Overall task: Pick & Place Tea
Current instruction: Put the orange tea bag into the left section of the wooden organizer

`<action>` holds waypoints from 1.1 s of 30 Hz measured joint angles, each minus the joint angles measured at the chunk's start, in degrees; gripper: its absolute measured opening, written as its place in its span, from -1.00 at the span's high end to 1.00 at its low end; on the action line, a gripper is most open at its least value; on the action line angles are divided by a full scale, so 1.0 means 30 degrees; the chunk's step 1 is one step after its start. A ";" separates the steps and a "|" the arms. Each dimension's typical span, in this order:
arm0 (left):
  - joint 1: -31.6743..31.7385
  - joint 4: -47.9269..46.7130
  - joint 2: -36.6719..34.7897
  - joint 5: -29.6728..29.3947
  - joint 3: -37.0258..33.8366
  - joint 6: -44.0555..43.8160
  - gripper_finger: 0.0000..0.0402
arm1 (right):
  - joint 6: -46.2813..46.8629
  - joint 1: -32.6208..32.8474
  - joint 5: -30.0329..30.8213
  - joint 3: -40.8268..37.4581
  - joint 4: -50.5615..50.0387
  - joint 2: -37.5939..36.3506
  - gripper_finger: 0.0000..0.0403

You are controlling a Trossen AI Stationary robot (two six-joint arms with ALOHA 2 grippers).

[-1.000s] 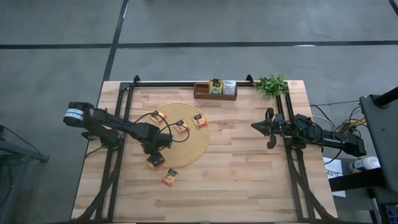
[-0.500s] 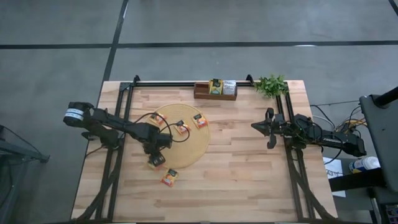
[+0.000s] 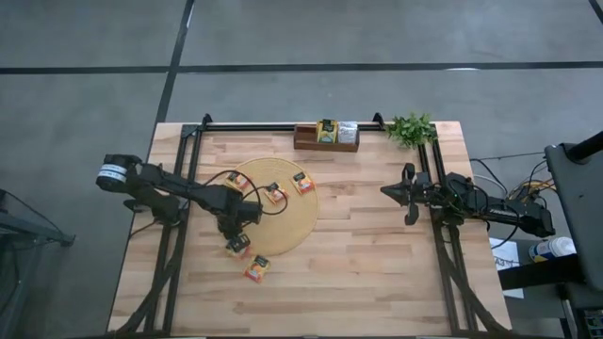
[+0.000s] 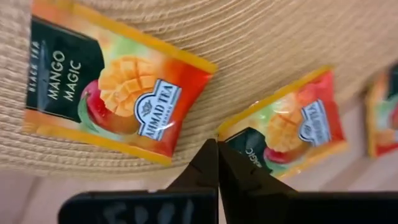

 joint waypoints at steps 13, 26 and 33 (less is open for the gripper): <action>0.0457 -0.4512 -0.0058 -0.3214 0.6066 0.2577 1.00 | 0.0000 -0.0002 0.0002 0.0000 0.0002 0.0000 0.96; 0.3537 -0.6380 -0.0051 -0.4222 0.9523 0.4261 1.00 | 0.0000 0.0000 0.0004 0.0000 0.0004 0.0000 0.96; 0.3745 -0.6167 0.0179 -0.3952 0.8903 0.3449 0.95 | 0.0000 -0.0004 -0.0001 0.0000 0.0002 0.0000 0.96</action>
